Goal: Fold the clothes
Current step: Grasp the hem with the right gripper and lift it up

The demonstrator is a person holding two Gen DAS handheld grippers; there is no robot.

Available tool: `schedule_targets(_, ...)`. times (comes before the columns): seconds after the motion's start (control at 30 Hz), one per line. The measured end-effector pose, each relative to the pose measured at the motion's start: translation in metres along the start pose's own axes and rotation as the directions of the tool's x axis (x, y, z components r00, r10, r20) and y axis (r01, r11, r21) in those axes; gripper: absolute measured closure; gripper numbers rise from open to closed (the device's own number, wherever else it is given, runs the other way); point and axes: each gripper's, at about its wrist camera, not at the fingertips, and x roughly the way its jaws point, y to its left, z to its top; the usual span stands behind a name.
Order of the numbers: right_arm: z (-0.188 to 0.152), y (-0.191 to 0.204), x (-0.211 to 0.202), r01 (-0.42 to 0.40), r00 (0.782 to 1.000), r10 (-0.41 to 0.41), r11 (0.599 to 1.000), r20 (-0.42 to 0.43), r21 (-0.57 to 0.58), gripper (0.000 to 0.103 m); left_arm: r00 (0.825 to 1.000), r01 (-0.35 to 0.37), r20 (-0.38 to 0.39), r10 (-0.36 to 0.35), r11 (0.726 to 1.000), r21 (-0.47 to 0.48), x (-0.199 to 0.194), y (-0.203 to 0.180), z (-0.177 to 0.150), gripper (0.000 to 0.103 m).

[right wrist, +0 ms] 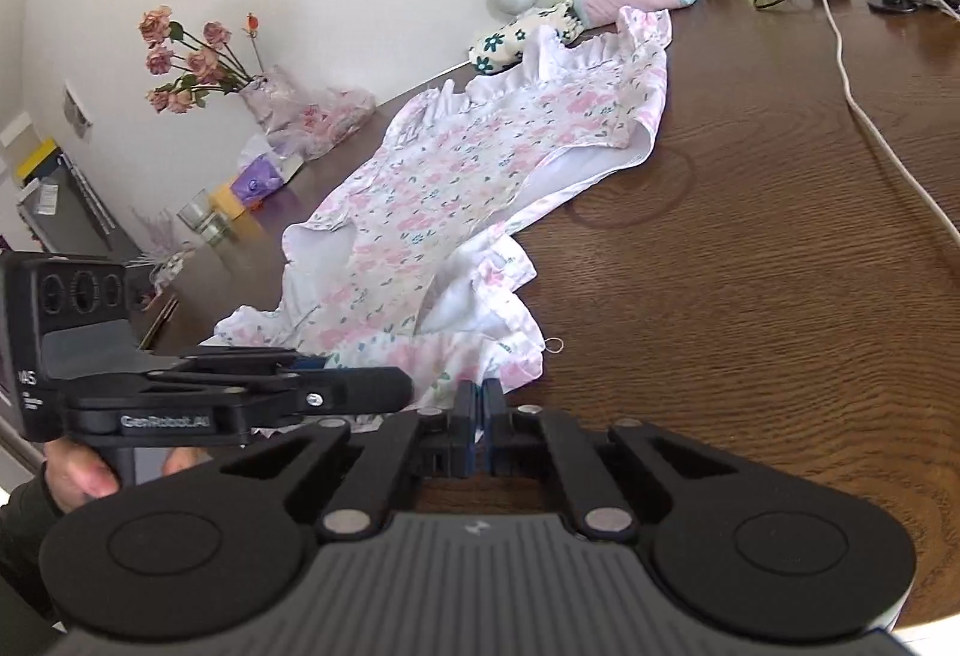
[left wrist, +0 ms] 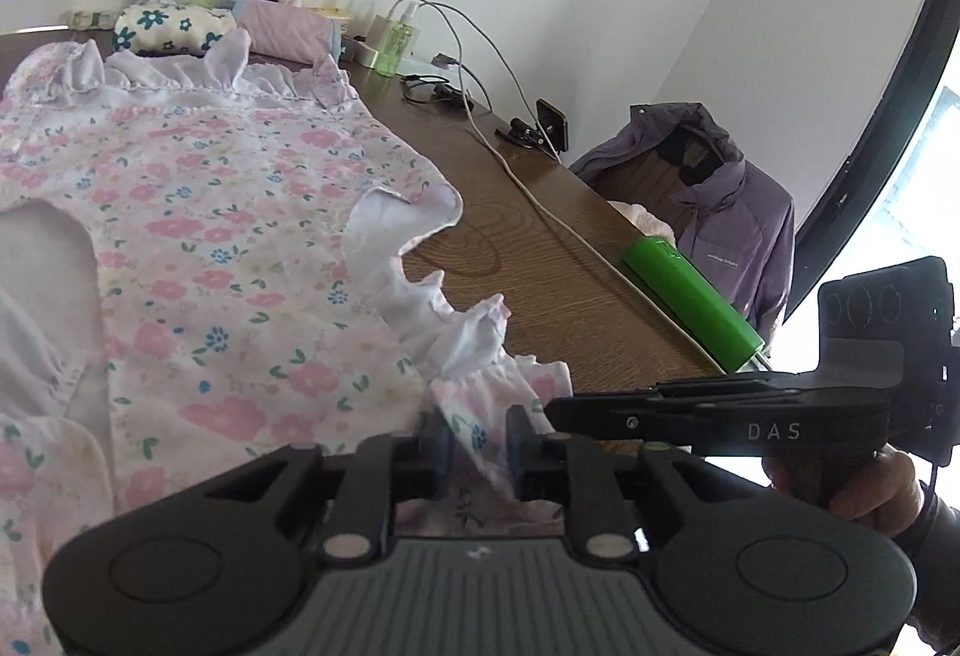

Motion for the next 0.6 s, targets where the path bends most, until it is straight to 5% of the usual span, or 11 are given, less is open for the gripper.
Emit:
schedule_targets(0.1, 0.000, 0.006, 0.004, 0.020, 1.000, -0.020, 1.000, 0.008, 0.012, 0.102, 0.999, 0.013, 0.043, -0.015, 0.999, 0.047, -0.018, -0.004, 0.008, 0.071)
schedule_targets(0.2, 0.002, 0.012, 0.006, 0.029, 0.999, -0.029, 0.999, 0.018, 0.013, 0.102, 0.990, 0.117, 0.055, -0.127, 0.980, 0.158, -0.029, -0.019, 0.005, 0.068)
schedule_targets(0.3, 0.008, 0.018, 0.003, 0.014, 0.999, -0.013, 1.000, 0.032, -0.004, 0.102, 0.986, 0.164, -0.033, -0.161, 0.962, 0.219, -0.014, -0.031, -0.009, 0.067)
schedule_targets(0.43, 0.014, 0.021, 0.005, -0.001, 1.000, 0.001, 1.000, 0.020, 0.016, 0.102, 0.994, 0.112, -0.036, -0.107, 0.967, 0.227, -0.002, -0.032, -0.021, 0.058)
schedule_targets(0.6, 0.018, 0.023, 0.008, -0.010, 1.000, 0.010, 1.000, 0.006, 0.027, 0.102, 1.000, 0.007, -0.021, -0.001, 0.953, 0.304, 0.003, -0.040, -0.027, 0.058)
